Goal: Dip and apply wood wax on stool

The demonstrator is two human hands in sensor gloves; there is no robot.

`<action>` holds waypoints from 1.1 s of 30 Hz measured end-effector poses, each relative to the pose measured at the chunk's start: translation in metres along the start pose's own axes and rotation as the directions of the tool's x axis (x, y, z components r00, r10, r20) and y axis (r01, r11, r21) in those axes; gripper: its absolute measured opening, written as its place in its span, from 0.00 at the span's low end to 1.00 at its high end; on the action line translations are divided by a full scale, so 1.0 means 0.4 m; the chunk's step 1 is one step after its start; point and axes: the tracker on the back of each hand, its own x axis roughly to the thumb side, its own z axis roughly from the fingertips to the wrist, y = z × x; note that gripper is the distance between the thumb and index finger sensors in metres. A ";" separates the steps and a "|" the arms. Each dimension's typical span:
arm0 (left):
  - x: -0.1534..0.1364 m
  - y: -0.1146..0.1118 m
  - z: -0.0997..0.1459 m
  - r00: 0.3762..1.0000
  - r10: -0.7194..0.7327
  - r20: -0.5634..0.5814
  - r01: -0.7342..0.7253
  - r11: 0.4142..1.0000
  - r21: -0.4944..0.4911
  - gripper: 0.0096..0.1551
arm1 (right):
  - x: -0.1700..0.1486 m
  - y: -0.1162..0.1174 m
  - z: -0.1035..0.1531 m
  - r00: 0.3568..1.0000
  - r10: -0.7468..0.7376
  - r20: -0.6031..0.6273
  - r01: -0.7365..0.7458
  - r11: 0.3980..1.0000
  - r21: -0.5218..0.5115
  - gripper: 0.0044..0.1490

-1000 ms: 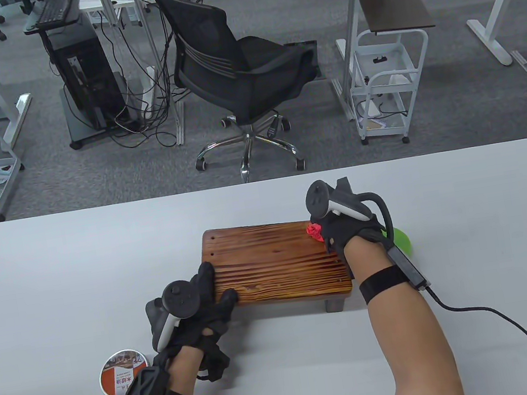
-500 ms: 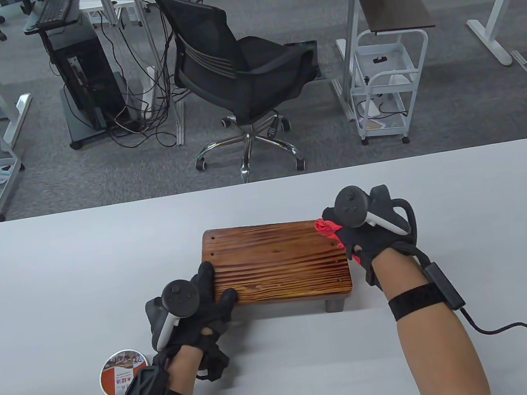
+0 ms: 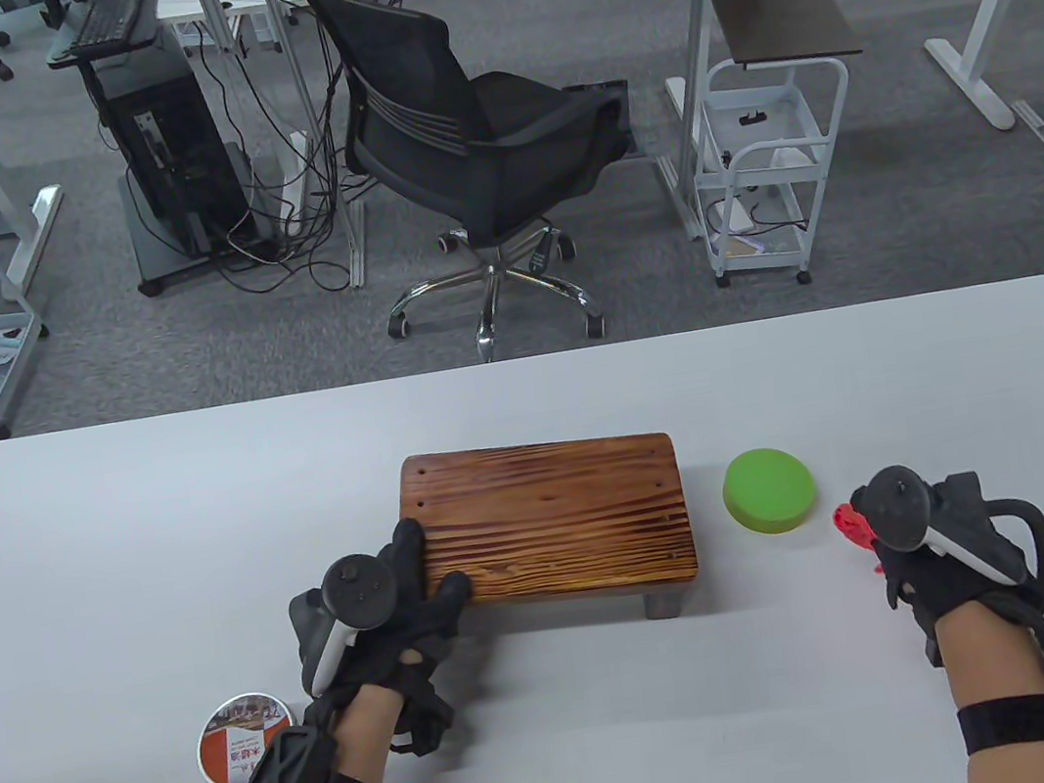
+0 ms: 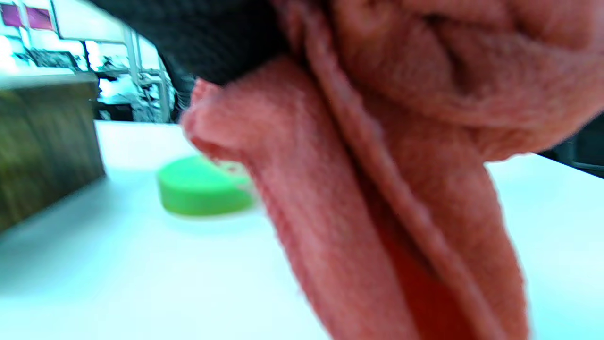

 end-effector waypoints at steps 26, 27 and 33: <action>0.001 -0.002 0.001 1.000 -0.003 -0.001 0.003 1.000 0.007 0.61 | 0.025 0.181 0.130 0.996 -0.040 0.075 0.009 0.925 0.381 0.64; 0.001 -0.002 0.001 1.000 -0.004 -0.001 0.004 1.000 0.007 0.61 | 0.029 0.156 0.130 0.995 -0.048 0.087 0.016 0.942 0.336 0.64; 0.001 -0.001 0.001 1.000 -0.007 -0.002 0.007 1.000 0.004 0.61 | 0.081 0.027 0.139 0.963 -0.192 0.188 0.174 0.979 0.106 0.63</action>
